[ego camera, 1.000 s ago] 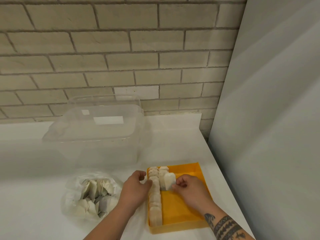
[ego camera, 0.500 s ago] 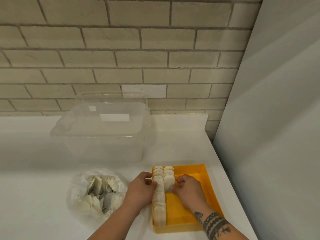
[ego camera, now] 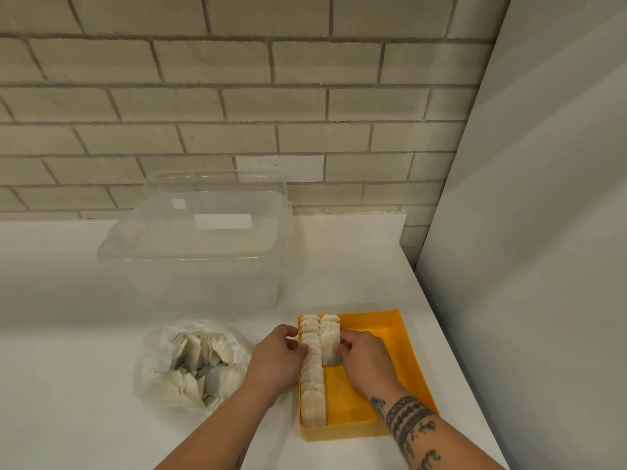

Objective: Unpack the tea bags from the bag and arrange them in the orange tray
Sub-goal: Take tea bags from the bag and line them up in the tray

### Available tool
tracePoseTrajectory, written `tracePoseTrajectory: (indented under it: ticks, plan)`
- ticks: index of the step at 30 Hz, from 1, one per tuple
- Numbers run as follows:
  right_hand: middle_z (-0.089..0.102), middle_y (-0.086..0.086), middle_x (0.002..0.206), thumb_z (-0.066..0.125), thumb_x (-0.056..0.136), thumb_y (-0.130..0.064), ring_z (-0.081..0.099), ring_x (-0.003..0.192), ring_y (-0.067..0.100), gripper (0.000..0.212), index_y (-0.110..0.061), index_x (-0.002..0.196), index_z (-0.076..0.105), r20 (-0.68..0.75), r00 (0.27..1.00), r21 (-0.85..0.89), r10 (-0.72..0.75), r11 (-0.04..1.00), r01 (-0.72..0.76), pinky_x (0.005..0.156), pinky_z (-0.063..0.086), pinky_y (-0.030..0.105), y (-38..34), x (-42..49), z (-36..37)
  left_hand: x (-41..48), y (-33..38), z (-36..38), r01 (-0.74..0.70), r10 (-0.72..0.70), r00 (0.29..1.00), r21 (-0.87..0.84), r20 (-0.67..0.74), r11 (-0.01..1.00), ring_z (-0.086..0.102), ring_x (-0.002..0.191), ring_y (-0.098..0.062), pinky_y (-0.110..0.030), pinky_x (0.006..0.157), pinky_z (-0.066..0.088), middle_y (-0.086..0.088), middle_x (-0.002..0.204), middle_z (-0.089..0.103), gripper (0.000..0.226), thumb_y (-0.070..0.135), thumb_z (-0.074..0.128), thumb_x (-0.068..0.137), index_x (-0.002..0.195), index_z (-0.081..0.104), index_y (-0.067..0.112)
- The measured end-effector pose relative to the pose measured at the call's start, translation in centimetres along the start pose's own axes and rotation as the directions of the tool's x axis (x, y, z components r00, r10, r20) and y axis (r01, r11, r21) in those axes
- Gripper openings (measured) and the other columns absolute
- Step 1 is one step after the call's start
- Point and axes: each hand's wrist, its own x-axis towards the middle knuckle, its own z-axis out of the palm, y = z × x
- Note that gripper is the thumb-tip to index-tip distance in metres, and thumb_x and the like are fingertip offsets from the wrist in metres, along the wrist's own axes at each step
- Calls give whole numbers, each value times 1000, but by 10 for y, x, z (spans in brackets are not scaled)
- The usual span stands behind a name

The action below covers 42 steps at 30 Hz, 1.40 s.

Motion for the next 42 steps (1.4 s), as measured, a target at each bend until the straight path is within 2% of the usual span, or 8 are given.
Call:
tracePoseTrajectory:
  ticks: [8, 12, 15, 18, 24, 28, 34, 42]
  plan:
    - [61, -5, 139, 52, 103, -34, 57, 126, 16, 39, -26, 141, 57, -20, 998, -24, 64, 998, -64, 103, 43, 25, 0, -9, -12, 2, 5, -3, -53, 49, 998, 92, 36, 994, 60, 118, -18, -30, 98, 49, 1, 131, 63, 43, 33, 56, 101, 141, 51, 18]
    - [64, -5, 135, 51, 104, -31, 61, 116, 14, 35, -27, 138, 59, -99, 992, -7, 73, 997, -74, 90, 45, 20, -9, -19, -22, 3, 10, -16, -104, 102, 993, 42, 54, 994, 58, 123, -21, -31, 101, 48, -2, 138, 59, 43, 33, 52, 102, 142, 50, 18]
    - [68, -8, 120, 55, 102, -29, 57, 93, 7, 27, -28, 126, 65, -163, 985, 24, 57, 998, -54, 76, 42, 17, -24, -26, -25, 4, 9, -36, -162, 166, 985, -79, 38, 984, 65, 105, -17, -34, 92, 56, 3, 122, 66, 25, 30, 55, 99, 121, 65, 24]
    - [66, -17, 101, 60, 98, -30, 59, 86, 5, 14, -31, 109, 69, -202, 979, 74, 36, 997, -21, 63, 38, 9, -50, -35, -19, 1, 3, -71, -130, 158, 983, -250, 94, 960, 67, 75, -13, -26, 62, 55, 5, 98, 72, 15, 23, 56, 98, 99, 70, 25]
    - [69, -19, 92, 67, 94, -28, 61, 82, -7, 8, -33, 98, 72, -91, 990, 107, -104, 988, 114, 67, 42, 4, -118, -53, 26, 2, -37, -150, -74, 114, 987, -308, 116, 949, 65, 65, -15, -33, 58, 46, 2, 84, 77, 14, 20, 57, 98, 98, 72, 21]
    - [69, -19, 98, 65, 93, -29, 60, 88, -3, 14, -31, 102, 75, -29, 983, 20, -180, 983, 181, 77, 44, 7, -140, -59, 64, 9, -69, -172, -127, 139, 986, -134, 89, 983, 71, 72, -8, -29, 66, 57, 7, 82, 78, 10, 20, 63, 93, 90, 72, 25]
    - [55, -11, 127, 50, 98, -36, 44, 118, 19, 34, -30, 128, 62, 138, 972, -470, -189, 851, 233, 92, 45, 32, -142, -69, 103, 9, -106, -163, -325, 239, 934, 352, 266, 878, 66, 97, -6, -21, 83, 52, 16, 103, 71, 21, 25, 68, 83, 102, 72, 34]
    - [52, 2, 121, 53, 94, -18, 42, 117, 26, 34, -22, 127, 58, 165, 972, -657, -168, 717, 235, 80, 39, 35, -156, -65, 115, 9, -120, -165, -437, 288, 882, 420, 373, 795, 62, 90, -9, -27, 80, 53, 14, 100, 68, 21, 31, 69, 82, 103, 67, 30]
